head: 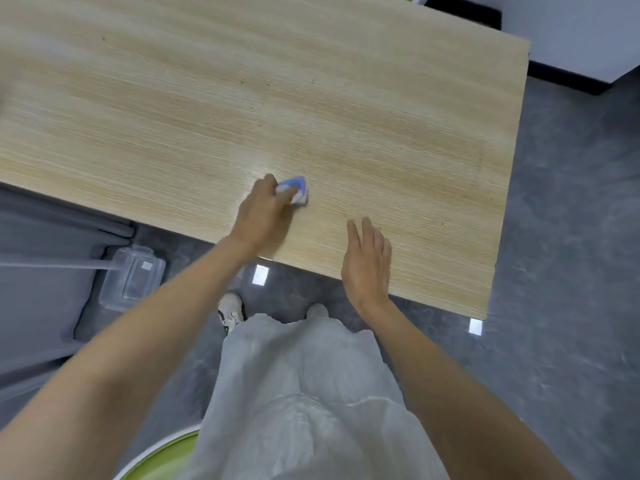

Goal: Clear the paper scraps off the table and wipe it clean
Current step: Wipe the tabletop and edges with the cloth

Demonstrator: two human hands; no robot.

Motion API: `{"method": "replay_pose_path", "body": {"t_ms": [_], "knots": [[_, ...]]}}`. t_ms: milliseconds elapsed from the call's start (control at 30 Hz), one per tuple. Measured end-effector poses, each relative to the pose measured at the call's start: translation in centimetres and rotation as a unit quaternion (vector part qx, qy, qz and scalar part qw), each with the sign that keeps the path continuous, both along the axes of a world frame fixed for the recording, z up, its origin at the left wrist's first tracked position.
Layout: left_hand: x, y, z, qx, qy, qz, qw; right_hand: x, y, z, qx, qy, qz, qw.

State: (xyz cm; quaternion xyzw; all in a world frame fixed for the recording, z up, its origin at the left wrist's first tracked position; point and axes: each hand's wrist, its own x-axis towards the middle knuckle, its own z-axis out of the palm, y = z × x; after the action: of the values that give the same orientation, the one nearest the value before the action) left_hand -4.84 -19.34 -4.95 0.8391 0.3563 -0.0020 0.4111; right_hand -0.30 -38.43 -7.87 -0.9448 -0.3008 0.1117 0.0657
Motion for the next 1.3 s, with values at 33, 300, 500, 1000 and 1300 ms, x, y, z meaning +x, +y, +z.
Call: {"method": "replay_pose_path", "body": {"t_ms": [33,300,500,1000,1300], "knots": [[1.1,1.2,-0.1,0.008,-0.007,0.049,0.999,0.2,0.3,-0.3,0.005,0.006,-0.012,1.0],[-4.4,-3.5,-0.5,0.044,0.04,-0.075,0.995,1.9,2.5,-0.7,0.021,0.024,-0.014,0.999],[0.7,4.7,-2.4,0.128,0.008,0.012,0.992,4.4,3.2,-0.7,0.04,0.042,-0.031,0.998],[1.8,9.7,-1.3,0.169,0.0,-0.009,0.986,5.4,7.2,-1.0,0.03,0.053,-0.02,0.998],[-4.8,4.5,-4.1,0.286,-0.076,-0.288,0.911,5.0,8.3,-1.1,0.02,0.05,-0.056,0.997]]}}
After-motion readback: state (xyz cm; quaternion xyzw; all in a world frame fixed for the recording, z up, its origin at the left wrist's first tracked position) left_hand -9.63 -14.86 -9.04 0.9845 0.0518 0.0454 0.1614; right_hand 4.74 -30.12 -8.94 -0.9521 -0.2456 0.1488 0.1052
